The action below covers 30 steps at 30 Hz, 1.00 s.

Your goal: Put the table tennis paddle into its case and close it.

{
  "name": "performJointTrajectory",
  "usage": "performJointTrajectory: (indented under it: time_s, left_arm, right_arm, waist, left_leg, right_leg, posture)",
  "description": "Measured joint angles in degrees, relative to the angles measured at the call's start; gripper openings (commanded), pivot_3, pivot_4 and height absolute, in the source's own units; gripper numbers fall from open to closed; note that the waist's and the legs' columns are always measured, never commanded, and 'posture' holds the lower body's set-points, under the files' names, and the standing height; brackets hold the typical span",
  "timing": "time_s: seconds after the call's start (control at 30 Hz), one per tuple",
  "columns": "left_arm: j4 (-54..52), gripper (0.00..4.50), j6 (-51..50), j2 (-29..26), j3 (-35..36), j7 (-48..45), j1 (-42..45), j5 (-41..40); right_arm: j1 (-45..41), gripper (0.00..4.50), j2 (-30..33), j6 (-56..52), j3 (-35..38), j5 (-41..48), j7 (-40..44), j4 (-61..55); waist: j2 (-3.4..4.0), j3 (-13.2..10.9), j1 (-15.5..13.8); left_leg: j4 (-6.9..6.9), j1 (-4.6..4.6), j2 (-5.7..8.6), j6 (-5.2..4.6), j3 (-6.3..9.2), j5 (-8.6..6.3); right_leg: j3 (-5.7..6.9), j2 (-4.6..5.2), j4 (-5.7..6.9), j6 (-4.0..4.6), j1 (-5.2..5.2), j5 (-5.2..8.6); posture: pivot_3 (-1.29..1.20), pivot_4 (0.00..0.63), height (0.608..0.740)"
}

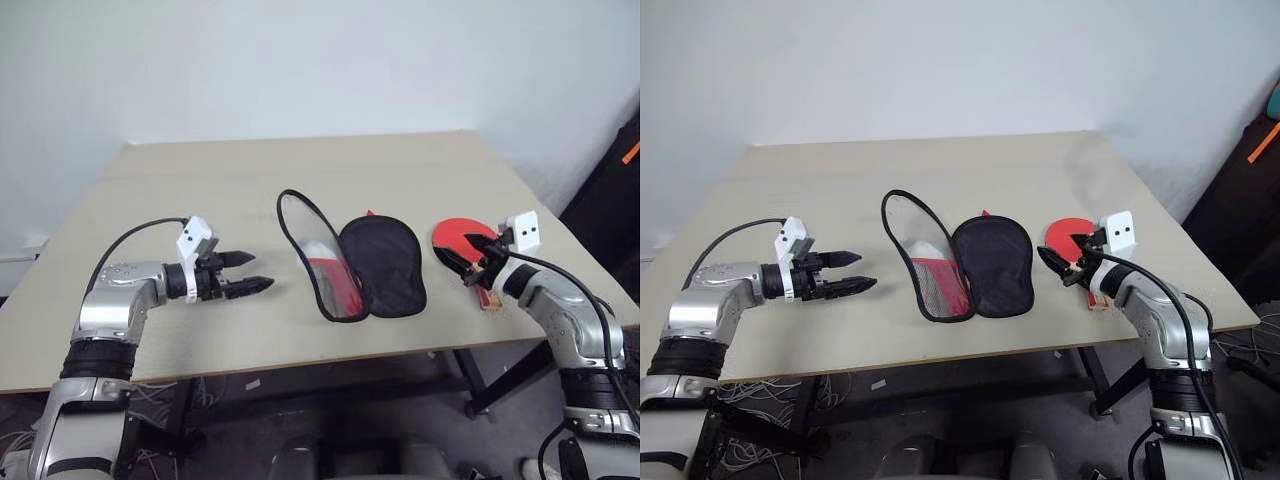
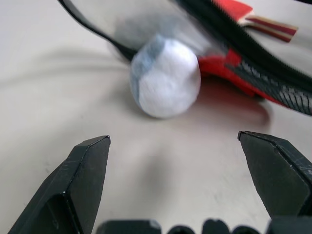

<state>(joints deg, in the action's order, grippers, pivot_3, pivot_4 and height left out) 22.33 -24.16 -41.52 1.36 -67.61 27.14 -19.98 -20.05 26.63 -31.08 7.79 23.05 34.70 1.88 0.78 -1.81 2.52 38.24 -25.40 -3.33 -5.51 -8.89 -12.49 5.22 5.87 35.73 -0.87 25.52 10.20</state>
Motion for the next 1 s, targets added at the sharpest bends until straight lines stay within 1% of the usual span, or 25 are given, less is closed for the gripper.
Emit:
performJointTrajectory:
  time_s: [0.27, 0.67, 0.77, 1.0]
  left_arm:
    - [0.1, 4.5, 0.5, 2.0, -2.2, 0.1, 0.6, 1.4]
    - [-1.6, 4.5, 0.1, 2.6, -2.1, 0.5, 0.6, 1.1]
    - [-1.6, 4.5, 0.1, 3.8, -2.1, 0.6, 0.5, 1.0]
    - [-2.4, 4.5, -1.0, 4.5, -2.2, 0.4, 0.8, 1.0]
  right_arm:
    - [0.0, 4.48, -0.2, 0.5, 0.2, -0.1, -0.4, 0.0]
    - [0.0, 4.48, -0.2, 0.6, 0.8, -0.1, -1.0, 0.2]
    - [0.0, 4.48, -0.2, 1.2, 0.8, -0.6, -2.0, 0.8]
    - [0.0, 4.48, -0.4, 2.6, 1.3, -3.3, -5.8, 4.5]
  waist:
    - [0.0, 0.0, 0.0]
    - [-0.01, 0.0, 0.0]
    - [-0.01, 0.0, 0.0]
    - [-0.01, 0.0, 0.0]
  left_leg:
    - [0.01, 0.0, 0.0, -0.02, -0.01, -0.02]
    - [0.02, 0.0, 0.01, -0.03, 0.0, -0.02]
    - [0.02, 0.0, 0.01, -0.02, -0.01, -0.01]
    - [0.02, 0.01, 0.01, 0.03, -0.02, 0.02]
  right_leg:
    - [0.0, 0.01, -0.01, 0.0, 0.0, 0.0]
    - [-0.01, 0.02, -0.01, 0.0, -0.01, 0.0]
    - [0.0, 0.01, -0.01, 0.0, -0.02, 0.0]
    - [0.0, 0.0, -0.01, 0.0, -0.04, 0.0]
  posture:
    - [0.0, 0.0, 0.74]
    - [0.0, 0.0, 0.74]
    - [0.0, 0.0, 0.74]
    - [0.0, 0.0, 0.74]
